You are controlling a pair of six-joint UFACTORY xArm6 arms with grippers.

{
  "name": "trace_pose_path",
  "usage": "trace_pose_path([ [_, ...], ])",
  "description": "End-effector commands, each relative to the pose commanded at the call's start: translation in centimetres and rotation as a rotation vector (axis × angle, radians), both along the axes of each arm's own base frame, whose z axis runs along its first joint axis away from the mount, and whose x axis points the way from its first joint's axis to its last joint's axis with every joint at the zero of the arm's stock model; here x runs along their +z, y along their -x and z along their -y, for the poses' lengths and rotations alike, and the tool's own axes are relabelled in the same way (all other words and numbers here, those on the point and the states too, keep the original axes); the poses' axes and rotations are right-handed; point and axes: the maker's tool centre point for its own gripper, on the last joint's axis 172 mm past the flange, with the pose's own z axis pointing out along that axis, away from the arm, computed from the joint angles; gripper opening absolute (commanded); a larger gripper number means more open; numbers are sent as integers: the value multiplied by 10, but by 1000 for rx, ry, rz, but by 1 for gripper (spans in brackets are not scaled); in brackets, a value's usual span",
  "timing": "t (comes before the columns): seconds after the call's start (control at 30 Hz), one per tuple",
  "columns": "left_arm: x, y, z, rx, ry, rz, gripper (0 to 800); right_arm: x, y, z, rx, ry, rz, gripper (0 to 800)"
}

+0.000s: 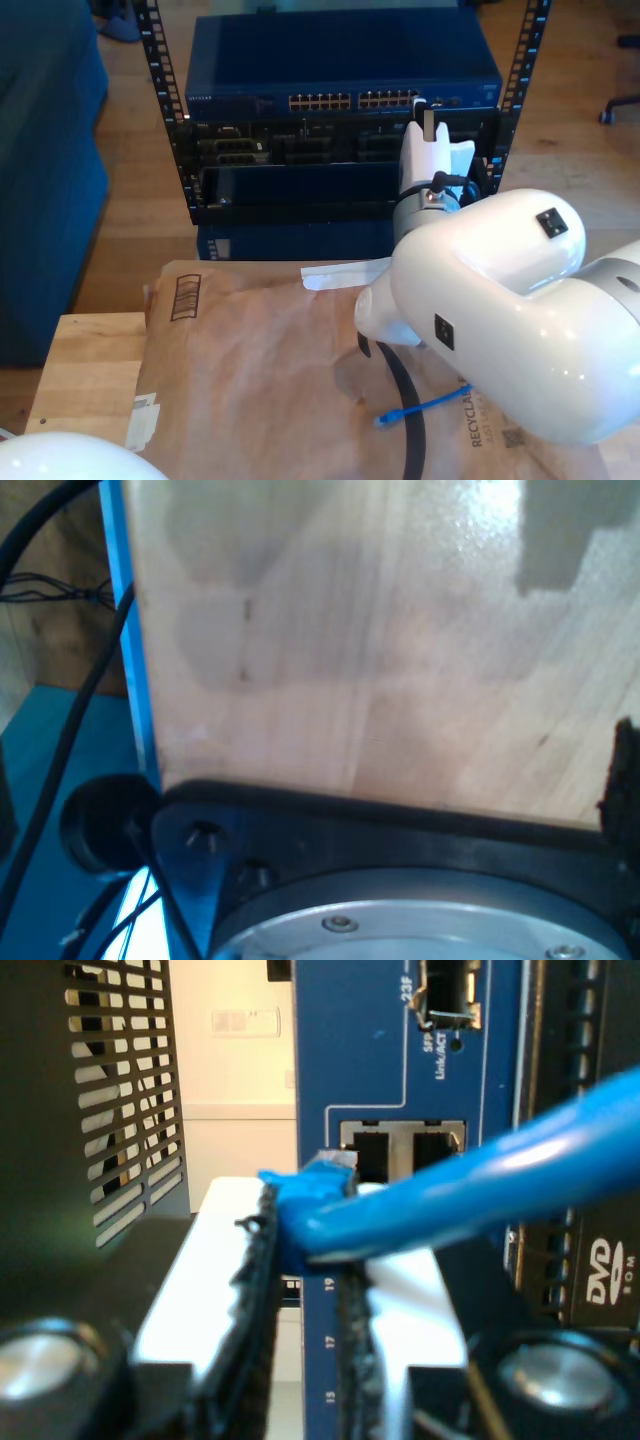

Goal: Grab the cable and plug it in

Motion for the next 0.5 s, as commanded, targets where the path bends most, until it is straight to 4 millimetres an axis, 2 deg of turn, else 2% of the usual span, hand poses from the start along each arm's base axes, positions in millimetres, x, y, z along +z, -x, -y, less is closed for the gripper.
trace_pose_path([
  [0.2, 0, 0, 0, 0, 0, 0, 798, -5, -3, -1, -1, 2, -1, 0],
  [0.5, 0, 0, 1, 1, 1, 0, 798, -2, -9, 1, -7, -2, 12, 0],
])
